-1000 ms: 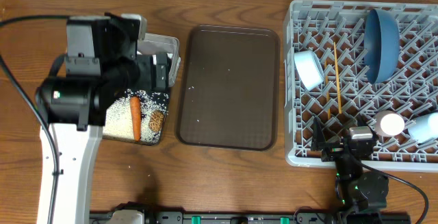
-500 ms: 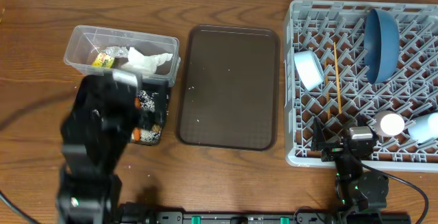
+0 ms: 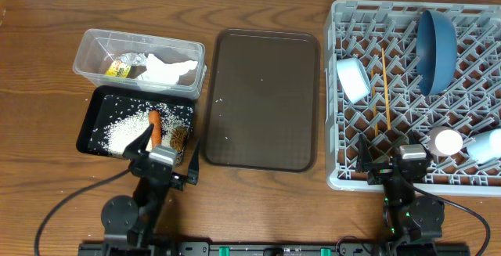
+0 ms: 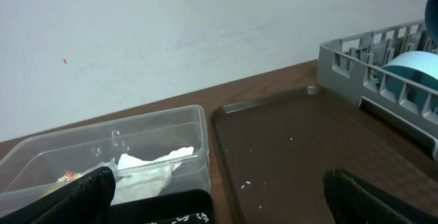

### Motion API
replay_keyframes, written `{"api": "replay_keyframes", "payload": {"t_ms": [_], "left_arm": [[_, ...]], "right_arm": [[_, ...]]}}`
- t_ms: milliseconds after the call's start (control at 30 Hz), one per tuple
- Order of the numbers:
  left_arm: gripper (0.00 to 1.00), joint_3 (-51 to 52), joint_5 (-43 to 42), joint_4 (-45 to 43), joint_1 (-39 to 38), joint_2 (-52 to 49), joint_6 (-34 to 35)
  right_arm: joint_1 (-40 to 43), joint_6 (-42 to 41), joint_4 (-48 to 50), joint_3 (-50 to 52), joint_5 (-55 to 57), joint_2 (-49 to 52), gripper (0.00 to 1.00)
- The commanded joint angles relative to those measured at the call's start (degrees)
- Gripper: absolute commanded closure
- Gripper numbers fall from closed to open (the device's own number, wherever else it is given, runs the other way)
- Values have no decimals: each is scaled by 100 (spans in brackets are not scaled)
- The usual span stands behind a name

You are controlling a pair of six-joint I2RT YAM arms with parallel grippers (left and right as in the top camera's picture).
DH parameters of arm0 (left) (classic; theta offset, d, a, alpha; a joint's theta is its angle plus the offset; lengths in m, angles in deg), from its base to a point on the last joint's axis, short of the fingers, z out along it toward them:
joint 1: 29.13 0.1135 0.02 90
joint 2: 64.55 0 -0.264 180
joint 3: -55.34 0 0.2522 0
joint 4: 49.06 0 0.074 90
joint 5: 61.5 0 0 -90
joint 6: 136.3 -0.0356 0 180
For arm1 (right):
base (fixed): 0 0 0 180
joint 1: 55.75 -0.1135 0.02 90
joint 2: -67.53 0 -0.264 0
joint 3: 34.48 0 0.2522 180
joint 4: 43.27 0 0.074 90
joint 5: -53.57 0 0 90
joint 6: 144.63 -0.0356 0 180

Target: Sort waste into correct bins and load items into the dishwasher rack

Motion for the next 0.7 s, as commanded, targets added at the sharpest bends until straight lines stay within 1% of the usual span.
{"api": "replay_keyframes", "payload": {"t_ms": [0,233,400,667], "left_arm": [[2,323,-74,-144,9,363,-96],[2,1182,-76,-1005,7,367,-94],[2,1209,-72,-634,-37,367,-94],[2,1209,-74,-531,-42,367,-94]], "right_arm": [[55,4,-22,4,37,-28,1],[55,4,-22,4,37,-31,1],[55,4,-22,4,37,-31,1],[55,4,-22,4,37,-31,1]]}}
